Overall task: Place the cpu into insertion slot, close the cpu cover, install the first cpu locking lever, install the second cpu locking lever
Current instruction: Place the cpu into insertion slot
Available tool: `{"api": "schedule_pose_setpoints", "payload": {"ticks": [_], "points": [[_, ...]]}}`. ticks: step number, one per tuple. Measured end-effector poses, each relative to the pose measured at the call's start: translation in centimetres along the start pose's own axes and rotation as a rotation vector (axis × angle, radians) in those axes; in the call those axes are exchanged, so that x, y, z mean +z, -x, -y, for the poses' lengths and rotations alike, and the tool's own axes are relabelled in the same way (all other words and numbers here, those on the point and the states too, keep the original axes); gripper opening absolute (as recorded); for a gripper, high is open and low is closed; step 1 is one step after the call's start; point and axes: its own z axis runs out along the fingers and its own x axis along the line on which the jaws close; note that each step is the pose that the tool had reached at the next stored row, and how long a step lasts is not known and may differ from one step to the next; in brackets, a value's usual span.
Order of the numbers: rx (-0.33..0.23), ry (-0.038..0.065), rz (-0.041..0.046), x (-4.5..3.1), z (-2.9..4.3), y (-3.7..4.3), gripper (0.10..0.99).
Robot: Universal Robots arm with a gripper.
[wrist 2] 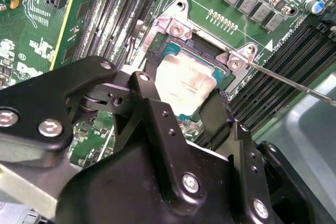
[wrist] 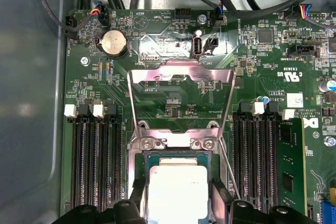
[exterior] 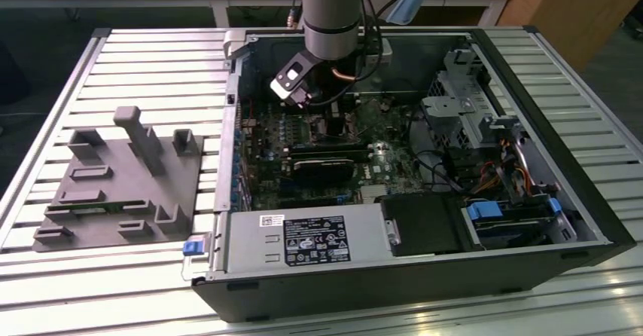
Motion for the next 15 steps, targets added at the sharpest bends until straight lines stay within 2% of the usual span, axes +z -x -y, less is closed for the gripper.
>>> {"api": "schedule_pose_setpoints", "payload": {"ticks": [5, 10, 15], "points": [[0.000, 0.000, 0.0006, -0.10, 0.00, 0.01, 0.600], [0.000, 0.000, 0.0004, -1.15, -0.08, 0.00, 0.600], [0.000, 0.000, 0.0001, -1.22, -0.08, 0.00, 0.600]]}}
